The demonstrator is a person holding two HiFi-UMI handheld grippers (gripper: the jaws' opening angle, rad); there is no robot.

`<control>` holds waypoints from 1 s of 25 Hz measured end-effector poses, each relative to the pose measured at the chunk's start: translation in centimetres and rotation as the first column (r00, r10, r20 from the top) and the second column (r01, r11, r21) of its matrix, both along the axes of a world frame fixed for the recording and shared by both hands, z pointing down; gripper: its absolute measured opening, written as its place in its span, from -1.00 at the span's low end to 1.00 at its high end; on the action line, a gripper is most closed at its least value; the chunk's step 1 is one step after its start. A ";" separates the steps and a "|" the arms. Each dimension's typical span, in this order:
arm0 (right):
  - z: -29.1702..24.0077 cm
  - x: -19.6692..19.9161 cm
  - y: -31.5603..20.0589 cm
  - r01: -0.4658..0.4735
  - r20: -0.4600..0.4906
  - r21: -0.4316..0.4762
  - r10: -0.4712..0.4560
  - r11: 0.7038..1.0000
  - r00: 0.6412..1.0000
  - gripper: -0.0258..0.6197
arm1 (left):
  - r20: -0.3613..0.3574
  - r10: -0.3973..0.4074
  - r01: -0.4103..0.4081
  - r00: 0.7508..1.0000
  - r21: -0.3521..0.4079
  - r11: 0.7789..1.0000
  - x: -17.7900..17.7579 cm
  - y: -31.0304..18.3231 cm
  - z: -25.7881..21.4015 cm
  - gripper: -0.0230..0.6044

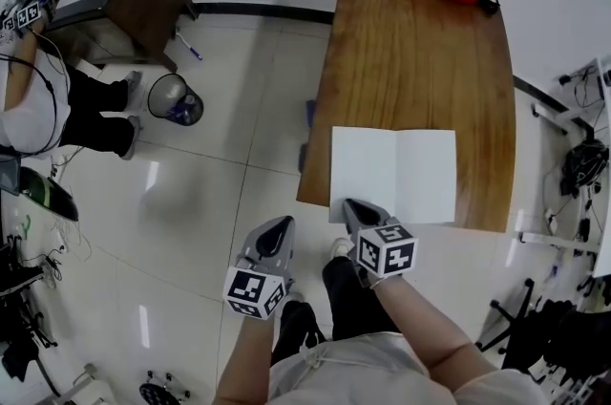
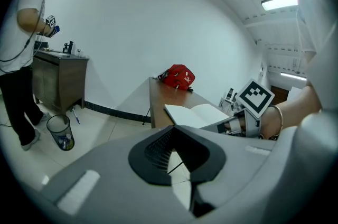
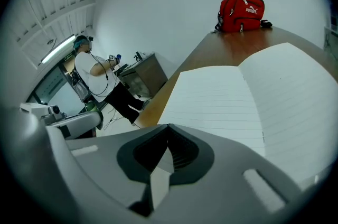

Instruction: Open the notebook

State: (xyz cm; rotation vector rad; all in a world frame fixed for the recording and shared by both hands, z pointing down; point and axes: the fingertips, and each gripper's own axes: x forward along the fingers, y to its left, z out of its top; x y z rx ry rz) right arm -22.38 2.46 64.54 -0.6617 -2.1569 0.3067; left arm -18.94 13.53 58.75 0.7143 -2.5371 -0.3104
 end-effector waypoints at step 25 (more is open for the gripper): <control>-25.1 27.9 -7.8 -0.364 0.608 -0.001 0.289 0.932 0.739 -0.89 | 0.378 0.271 -0.325 0.885 0.085 0.942 22.6 -2.6 -20.5 -0.91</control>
